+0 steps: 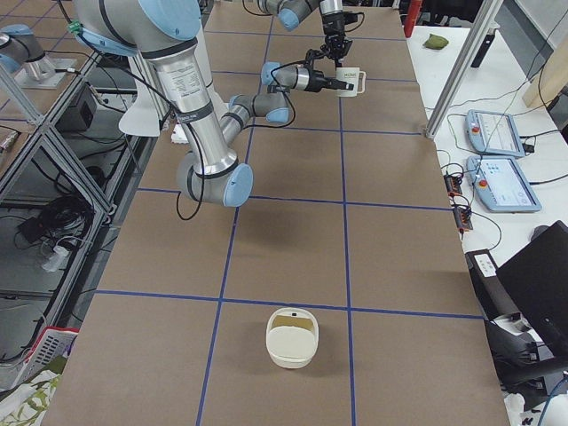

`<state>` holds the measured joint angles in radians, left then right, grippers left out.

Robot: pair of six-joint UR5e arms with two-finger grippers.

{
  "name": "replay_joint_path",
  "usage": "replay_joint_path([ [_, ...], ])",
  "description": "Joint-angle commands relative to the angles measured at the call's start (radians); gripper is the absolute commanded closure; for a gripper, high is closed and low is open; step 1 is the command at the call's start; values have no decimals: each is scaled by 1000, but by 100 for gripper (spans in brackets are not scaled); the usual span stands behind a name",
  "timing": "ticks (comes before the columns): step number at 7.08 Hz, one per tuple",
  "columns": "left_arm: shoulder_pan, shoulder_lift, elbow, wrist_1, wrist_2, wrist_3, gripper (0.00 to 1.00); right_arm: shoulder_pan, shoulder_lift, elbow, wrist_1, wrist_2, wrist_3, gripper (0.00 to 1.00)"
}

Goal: Left arm hands cup to right arm to dump lemon

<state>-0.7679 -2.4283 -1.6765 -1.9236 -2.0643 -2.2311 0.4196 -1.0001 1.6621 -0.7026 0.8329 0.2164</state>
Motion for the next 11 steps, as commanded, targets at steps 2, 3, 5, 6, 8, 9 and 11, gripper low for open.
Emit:
replay_joint_path([
  [2, 7, 0, -2, 0, 1, -2, 100, -2, 2, 2, 0, -6, 0, 2],
  [3, 7, 0, -2, 0, 1, -1, 100, -2, 2, 1, 2, -17, 0, 2],
  [5, 7, 6, -9, 0, 1, -1, 100, -2, -2, -2, 0, -21, 0, 2],
  [6, 7, 8, -11, 0, 1, -1, 100, -2, -2, -2, 2, -29, 0, 2],
  [8, 7, 6, -11, 0, 0, -1, 100, -2, -2, -1, 0, -32, 1, 2],
  [9, 7, 6, -11, 0, 1, -1, 100, -2, -2, -2, 2, -34, 1, 2],
  [11, 7, 5, -19, 0, -8, 16, 97, -4, 0, -2, -1, -34, 0, 30],
])
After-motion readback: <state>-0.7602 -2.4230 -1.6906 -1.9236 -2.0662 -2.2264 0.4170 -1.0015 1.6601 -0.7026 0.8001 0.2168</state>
